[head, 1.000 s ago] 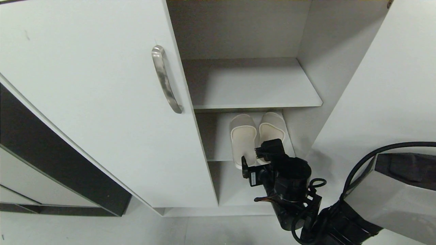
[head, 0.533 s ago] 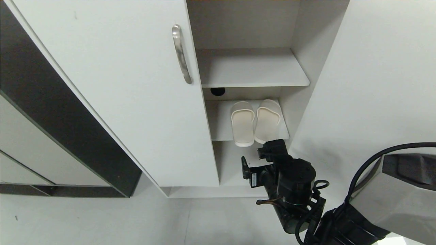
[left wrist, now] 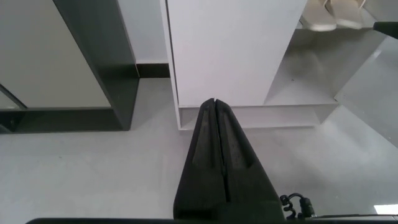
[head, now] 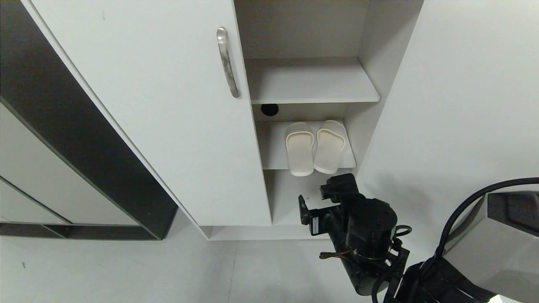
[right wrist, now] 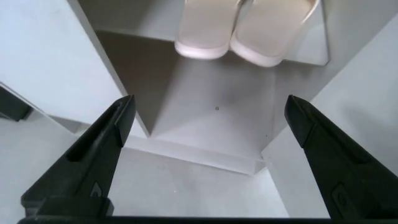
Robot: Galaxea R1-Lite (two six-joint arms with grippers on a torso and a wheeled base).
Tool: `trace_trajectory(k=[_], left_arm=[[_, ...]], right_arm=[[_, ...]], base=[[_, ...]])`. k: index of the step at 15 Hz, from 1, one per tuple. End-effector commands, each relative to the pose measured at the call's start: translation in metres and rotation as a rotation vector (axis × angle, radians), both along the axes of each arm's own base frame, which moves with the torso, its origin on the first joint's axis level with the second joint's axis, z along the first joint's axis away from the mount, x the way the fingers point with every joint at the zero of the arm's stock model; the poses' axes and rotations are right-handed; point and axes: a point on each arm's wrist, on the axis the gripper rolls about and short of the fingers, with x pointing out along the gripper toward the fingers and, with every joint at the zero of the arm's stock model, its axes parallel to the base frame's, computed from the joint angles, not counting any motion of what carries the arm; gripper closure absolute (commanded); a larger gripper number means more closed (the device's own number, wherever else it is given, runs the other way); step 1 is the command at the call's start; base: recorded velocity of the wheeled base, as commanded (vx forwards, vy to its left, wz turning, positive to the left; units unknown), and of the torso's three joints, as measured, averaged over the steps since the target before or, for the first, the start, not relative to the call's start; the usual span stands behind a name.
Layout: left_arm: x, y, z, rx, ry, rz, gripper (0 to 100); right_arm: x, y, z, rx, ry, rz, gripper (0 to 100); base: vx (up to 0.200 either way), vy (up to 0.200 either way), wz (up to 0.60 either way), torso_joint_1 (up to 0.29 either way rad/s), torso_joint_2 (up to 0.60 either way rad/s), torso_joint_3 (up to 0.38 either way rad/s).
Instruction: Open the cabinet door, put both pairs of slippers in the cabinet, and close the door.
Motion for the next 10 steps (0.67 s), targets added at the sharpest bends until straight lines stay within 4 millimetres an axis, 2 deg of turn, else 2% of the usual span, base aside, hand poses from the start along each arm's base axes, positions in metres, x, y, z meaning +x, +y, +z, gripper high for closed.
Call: trace_trajectory(k=[1, 5, 10], left_arm=[[0.0, 0.0, 0.0, 0.0, 0.0, 0.001, 100], [0.0, 0.0, 0.0, 0.002, 0.002, -0.001, 100], [0.0, 0.0, 0.0, 0.003, 0.0, -0.001, 100]], right_arm=[[-0.001, -0.001, 0.003, 0.006, -0.005, 0.0, 0], [0.0, -0.002, 0.002, 0.004, -0.003, -0.009, 0], [-0.008, -0.016, 0.009, -0.015, 0.004, -0.008, 0]], base=[[0.0, 0.0, 0.0, 0.0, 0.0, 0.0], [0.0, 0.0, 0.0, 0.004, 0.0, 0.161], [0.0, 0.0, 0.0, 0.002, 0.0, 0.199]])
